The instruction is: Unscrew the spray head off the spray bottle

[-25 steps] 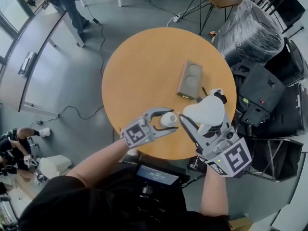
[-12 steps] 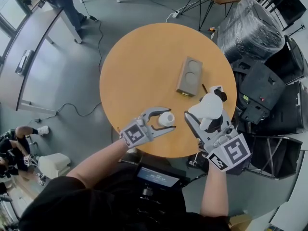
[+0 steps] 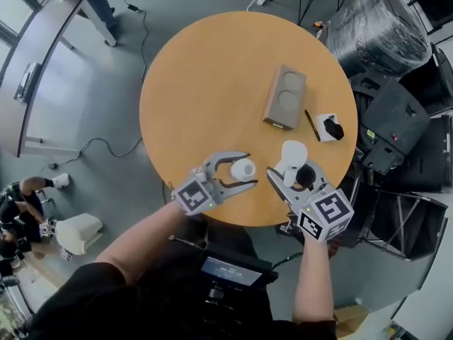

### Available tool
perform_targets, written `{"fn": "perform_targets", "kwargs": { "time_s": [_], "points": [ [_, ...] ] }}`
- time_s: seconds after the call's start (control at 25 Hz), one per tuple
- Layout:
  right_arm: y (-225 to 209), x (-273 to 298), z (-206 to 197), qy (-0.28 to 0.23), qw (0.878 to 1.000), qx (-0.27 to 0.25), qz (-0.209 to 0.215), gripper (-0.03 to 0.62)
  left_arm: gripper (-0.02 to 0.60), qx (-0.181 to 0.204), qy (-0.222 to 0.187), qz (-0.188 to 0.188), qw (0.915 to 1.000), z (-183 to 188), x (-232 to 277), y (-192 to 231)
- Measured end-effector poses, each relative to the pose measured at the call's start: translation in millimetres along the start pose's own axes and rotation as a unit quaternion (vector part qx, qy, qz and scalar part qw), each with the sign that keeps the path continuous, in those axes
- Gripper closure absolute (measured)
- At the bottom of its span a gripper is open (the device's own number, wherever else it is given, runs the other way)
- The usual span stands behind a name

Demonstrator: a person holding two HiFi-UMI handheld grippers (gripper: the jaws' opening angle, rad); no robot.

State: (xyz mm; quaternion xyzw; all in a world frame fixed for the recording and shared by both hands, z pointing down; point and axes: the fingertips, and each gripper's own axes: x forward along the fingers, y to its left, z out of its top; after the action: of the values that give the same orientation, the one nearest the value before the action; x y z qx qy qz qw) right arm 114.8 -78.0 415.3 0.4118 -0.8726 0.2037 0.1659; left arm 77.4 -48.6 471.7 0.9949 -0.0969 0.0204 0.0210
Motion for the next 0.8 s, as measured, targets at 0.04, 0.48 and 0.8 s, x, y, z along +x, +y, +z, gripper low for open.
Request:
{"fn": "perform_targets", "kwargs": {
  "time_s": [0.04, 0.48, 0.8],
  "points": [
    [-6, 6, -13, 0.011, 1.000, 0.007, 0.000, 0.342, 0.273, 0.003, -0.001, 0.000, 1.0000, -6, 2, 2],
    [-64, 83, -158, 0.101, 0.992, 0.082, -0.005, 0.343, 0.273, -0.014, 0.006, 0.013, 0.9998, -109, 28, 29],
    [-89, 125, -231, 0.143, 0.983, 0.116, -0.011, 0.344, 0.272, -0.024, 0.037, 0.016, 0.9989, -182, 38, 41]
  ]
}}
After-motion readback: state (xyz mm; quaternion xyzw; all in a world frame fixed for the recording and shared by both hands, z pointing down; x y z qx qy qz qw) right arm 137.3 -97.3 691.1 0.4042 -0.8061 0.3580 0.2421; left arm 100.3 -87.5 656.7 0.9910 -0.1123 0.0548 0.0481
